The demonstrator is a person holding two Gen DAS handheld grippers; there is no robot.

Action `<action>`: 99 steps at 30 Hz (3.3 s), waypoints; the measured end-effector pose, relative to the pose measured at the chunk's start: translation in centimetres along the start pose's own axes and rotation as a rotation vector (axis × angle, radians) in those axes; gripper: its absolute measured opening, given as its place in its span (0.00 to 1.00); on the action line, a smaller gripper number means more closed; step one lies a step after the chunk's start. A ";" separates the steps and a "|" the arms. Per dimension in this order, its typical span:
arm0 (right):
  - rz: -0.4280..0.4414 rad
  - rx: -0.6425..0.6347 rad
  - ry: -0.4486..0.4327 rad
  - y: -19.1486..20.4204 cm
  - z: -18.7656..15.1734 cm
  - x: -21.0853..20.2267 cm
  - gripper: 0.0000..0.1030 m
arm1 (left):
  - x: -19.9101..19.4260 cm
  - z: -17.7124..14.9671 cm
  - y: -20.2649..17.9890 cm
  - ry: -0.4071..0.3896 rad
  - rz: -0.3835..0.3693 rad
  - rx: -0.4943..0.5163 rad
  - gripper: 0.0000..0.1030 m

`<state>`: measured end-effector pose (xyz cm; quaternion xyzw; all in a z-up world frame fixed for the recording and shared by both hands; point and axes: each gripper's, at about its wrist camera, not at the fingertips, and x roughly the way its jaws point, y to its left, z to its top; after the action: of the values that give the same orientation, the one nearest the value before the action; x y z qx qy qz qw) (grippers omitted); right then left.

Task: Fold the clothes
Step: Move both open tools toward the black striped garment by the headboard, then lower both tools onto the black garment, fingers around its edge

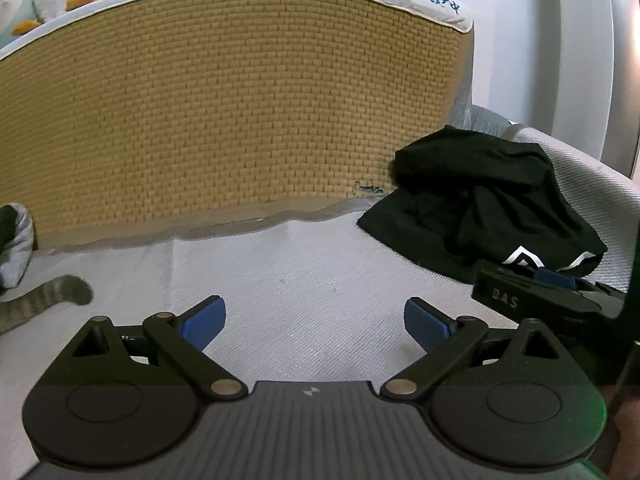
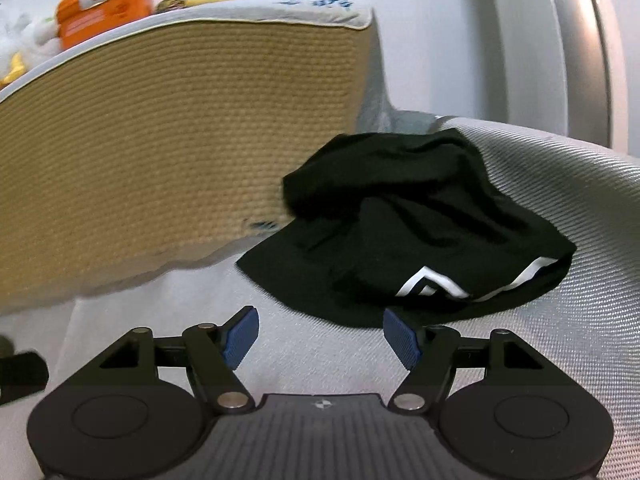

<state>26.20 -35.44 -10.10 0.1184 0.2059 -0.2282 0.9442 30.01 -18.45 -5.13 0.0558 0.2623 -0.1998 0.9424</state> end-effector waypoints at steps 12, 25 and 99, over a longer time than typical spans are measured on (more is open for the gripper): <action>-0.086 0.053 0.024 0.3 2.0 4.5 0.71 | 3.0 0.4 -1.5 0.010 -0.040 0.013 0.96; -0.192 0.156 0.138 -2.2 2.5 8.0 0.71 | 6.3 1.4 -2.9 0.028 -0.110 -0.023 0.96; -0.328 0.703 0.113 -11.2 1.2 7.0 0.71 | 22.1 -0.1 -20.3 -0.103 -0.281 0.594 0.64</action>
<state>26.92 -48.20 -13.59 0.4124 0.1828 -0.4258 0.7843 38.99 -44.69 -16.59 0.2811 0.1498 -0.3982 0.8602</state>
